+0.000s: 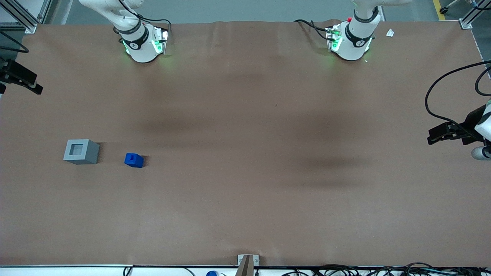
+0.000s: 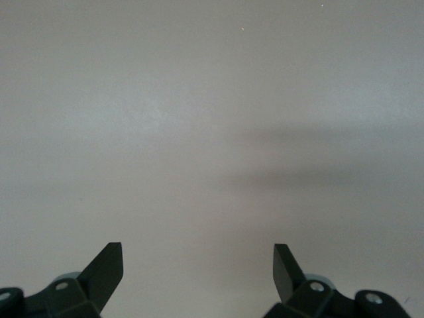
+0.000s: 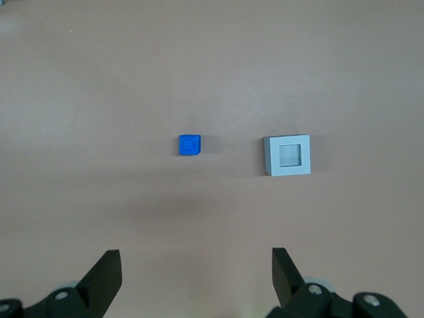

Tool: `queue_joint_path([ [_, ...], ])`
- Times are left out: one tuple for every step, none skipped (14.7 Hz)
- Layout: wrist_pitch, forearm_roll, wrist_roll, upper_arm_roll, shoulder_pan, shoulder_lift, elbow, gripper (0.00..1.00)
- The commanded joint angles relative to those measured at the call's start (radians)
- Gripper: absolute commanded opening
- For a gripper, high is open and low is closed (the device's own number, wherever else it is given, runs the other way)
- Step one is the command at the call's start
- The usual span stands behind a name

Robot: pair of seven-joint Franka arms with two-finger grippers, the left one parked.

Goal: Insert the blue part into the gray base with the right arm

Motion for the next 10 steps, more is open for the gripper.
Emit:
queue_joint_path([
  [-0.004,0.011,0.006,0.008,-0.024,-0.02,-0.009,1.0],
  [-0.006,0.011,0.01,0.013,-0.022,-0.02,-0.007,1.0],
  [-0.004,0.009,0.018,0.016,-0.018,-0.02,-0.007,1.0],
  [-0.001,0.015,0.021,0.014,-0.018,-0.02,-0.007,1.0],
  [0.004,0.017,0.02,0.013,-0.019,-0.017,-0.007,1.0],
  [0.007,0.017,0.02,0.01,-0.021,-0.015,-0.009,1.0],
  [0.004,0.026,0.02,0.008,-0.025,-0.014,-0.012,1.0],
  [-0.006,0.029,0.021,0.008,-0.024,-0.014,-0.012,1.0],
  [-0.01,0.026,0.013,0.01,-0.018,-0.012,-0.02,1.0],
  [-0.028,0.019,0.009,0.013,-0.01,-0.012,-0.02,1.0],
])
